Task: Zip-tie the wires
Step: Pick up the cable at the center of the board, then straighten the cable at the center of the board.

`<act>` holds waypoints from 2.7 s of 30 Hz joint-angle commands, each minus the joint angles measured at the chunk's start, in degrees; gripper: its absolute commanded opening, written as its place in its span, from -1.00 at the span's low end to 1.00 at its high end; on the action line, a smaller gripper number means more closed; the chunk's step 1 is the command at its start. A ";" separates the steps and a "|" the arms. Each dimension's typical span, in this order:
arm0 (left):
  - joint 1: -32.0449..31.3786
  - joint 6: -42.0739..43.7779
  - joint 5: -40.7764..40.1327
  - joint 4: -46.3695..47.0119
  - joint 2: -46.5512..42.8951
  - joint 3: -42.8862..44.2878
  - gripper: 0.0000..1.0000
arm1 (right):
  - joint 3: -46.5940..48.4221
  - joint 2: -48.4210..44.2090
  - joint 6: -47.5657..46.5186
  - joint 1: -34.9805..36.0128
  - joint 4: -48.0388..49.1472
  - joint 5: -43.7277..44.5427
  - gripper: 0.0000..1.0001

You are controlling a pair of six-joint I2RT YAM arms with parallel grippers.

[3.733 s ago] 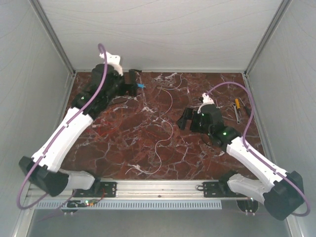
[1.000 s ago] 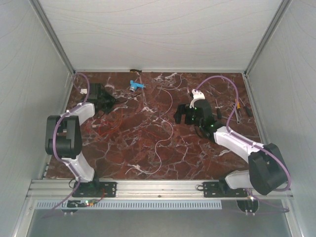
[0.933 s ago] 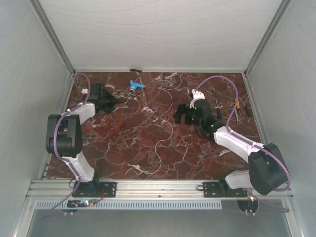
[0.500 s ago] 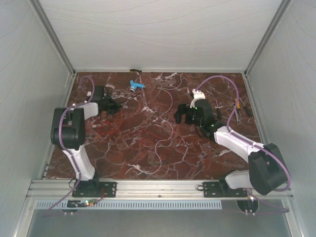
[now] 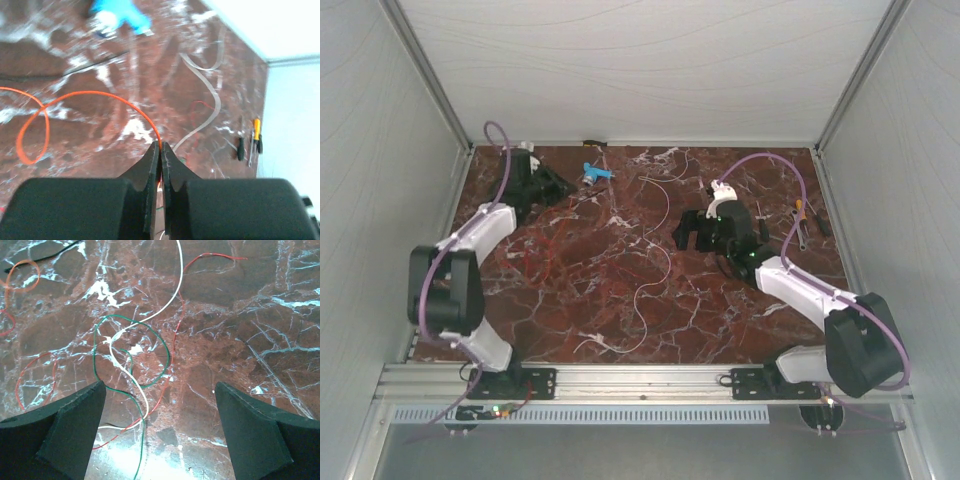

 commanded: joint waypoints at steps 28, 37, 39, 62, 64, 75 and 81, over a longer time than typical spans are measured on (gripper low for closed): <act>-0.02 22.87 5.83 6.56 -21.86 46.47 -1.00 | 3.50 -17.91 -0.89 0.29 -0.85 -16.90 0.81; -0.31 14.27 22.47 15.84 -20.60 52.30 -1.00 | 7.72 -21.73 -5.01 0.97 -0.40 -20.24 0.83; -0.97 12.10 24.62 17.46 -19.56 55.12 -1.00 | 9.67 -22.50 -5.72 0.96 -0.72 -22.00 0.83; -8.64 -19.45 39.71 44.54 -22.04 39.13 -1.00 | 16.15 -23.54 -17.91 5.28 14.17 -31.77 0.88; -10.38 -19.35 39.85 44.17 -22.00 38.81 -1.00 | 16.75 -22.31 -19.33 6.57 14.92 -32.65 0.88; -16.75 -19.44 39.58 45.02 -21.15 37.04 -1.00 | 20.55 -16.07 -29.29 16.77 17.68 -26.02 0.87; -18.55 -18.96 39.23 45.04 -21.03 36.47 -1.00 | 21.20 -14.51 -30.60 19.25 22.04 -21.48 0.81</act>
